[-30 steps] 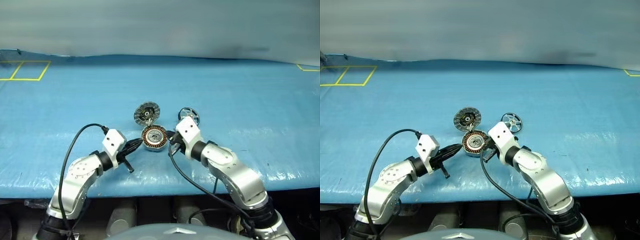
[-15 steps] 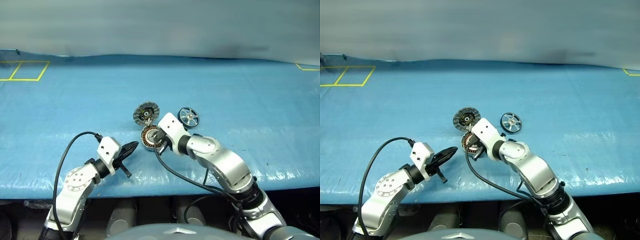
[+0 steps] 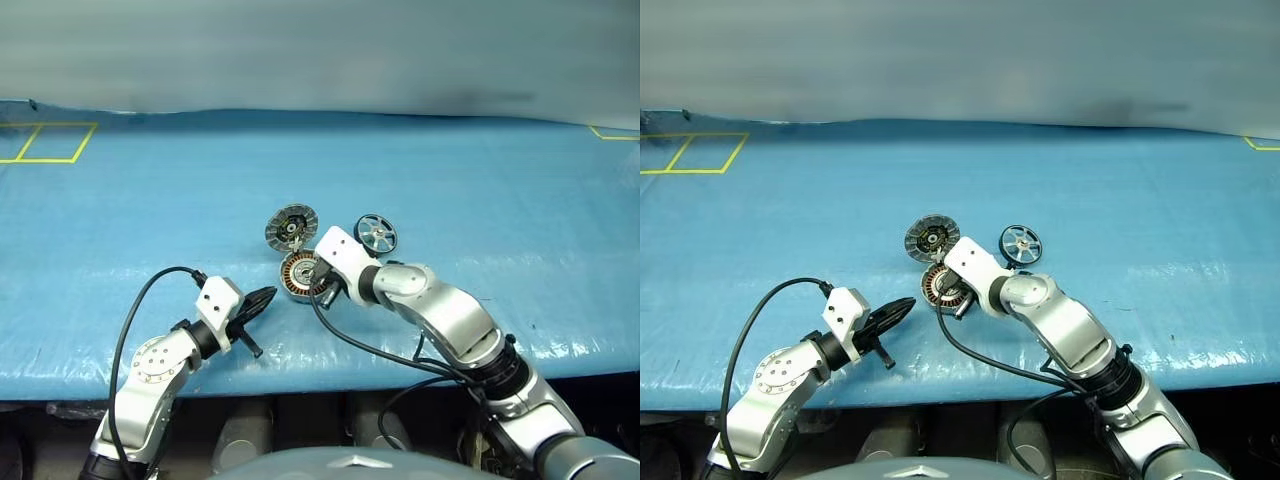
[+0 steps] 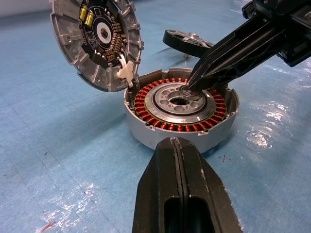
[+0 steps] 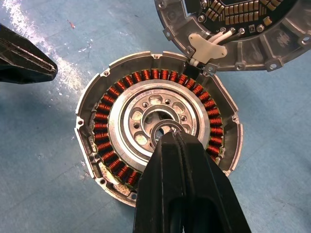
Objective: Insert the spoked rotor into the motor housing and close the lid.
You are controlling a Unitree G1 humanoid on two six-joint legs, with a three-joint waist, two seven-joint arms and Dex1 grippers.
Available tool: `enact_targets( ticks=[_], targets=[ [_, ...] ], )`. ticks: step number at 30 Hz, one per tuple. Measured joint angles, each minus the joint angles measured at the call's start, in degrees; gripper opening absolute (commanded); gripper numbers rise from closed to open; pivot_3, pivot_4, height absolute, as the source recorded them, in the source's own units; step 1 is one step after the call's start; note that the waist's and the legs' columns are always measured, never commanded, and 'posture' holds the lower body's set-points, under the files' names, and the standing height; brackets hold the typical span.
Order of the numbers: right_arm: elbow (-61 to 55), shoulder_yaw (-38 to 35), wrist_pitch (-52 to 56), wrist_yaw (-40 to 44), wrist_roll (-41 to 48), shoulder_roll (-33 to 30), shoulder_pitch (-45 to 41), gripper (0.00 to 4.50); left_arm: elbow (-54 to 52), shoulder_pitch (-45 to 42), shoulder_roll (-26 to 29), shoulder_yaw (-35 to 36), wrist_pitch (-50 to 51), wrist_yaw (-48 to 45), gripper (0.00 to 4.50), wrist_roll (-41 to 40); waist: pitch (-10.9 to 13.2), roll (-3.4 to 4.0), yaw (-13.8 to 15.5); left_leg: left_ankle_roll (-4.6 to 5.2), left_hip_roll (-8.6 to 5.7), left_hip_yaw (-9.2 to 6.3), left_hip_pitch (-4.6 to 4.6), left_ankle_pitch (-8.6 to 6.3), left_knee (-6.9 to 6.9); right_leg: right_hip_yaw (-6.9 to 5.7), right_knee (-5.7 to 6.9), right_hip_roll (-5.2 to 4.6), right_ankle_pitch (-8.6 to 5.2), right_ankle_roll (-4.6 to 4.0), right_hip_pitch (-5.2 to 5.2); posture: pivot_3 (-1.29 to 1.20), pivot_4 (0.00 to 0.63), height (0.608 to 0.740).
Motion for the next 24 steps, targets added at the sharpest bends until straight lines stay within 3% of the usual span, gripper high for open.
enact_targets(
  ticks=[24],
  targets=[
    [5.4,2.7,-4.6,4.4,-1.5,1.9,-2.9,0.04,2.7,1.0,0.0,0.2,-3.7,-1.2,0.00,0.0,0.0,0.01,0.0,0.00,0.01,0.00,0.01,0.00,-0.04,-0.01,-0.01,0.00,-0.01,-0.01,-0.02,0.00,0.150,0.740]
  ],
)
